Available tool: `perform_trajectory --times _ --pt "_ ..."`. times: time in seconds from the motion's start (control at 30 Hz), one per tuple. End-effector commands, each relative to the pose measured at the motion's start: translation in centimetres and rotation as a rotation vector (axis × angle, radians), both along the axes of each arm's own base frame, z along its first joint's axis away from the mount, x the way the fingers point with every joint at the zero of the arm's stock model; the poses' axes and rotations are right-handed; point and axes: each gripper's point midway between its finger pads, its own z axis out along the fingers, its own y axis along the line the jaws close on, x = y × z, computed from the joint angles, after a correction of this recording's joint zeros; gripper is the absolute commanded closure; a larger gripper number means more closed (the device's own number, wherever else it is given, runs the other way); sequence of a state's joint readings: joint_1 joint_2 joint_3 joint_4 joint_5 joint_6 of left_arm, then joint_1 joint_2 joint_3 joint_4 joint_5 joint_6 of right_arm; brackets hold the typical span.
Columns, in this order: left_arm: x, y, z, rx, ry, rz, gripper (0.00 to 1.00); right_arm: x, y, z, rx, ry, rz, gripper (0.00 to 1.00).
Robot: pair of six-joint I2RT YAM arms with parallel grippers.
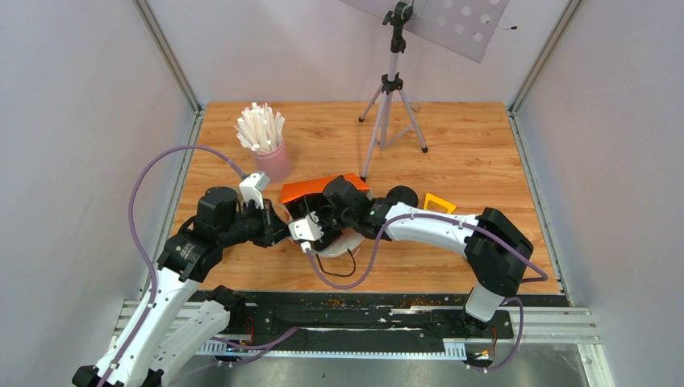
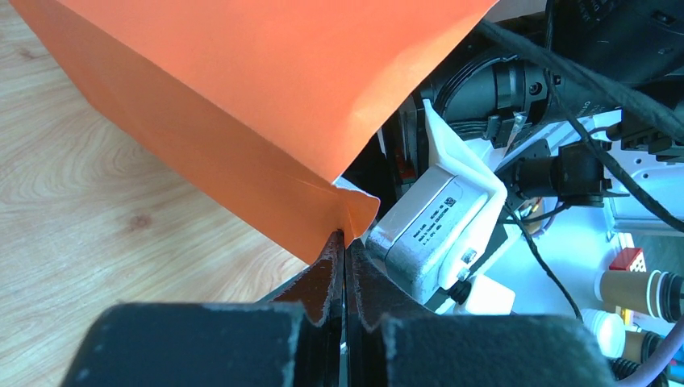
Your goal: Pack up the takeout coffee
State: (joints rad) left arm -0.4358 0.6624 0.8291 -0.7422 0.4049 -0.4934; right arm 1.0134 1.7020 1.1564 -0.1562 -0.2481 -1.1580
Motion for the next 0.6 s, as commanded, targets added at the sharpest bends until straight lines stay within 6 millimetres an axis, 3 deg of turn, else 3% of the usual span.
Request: perform_trajectory --times 0.0,0.33,0.57 --pt "0.5 -0.8 2.0 -0.053 -0.064 -0.022 0.98 -0.2 1.4 0.3 0.033 0.020 0.030 0.28" --pt "0.5 -0.4 1.7 -0.025 -0.060 -0.015 0.98 0.6 0.9 2.2 0.096 -0.006 -0.024 0.31" --pt "0.5 -0.2 1.6 -0.010 -0.063 -0.011 0.98 0.0 -0.4 3.4 0.129 0.015 -0.044 0.34"
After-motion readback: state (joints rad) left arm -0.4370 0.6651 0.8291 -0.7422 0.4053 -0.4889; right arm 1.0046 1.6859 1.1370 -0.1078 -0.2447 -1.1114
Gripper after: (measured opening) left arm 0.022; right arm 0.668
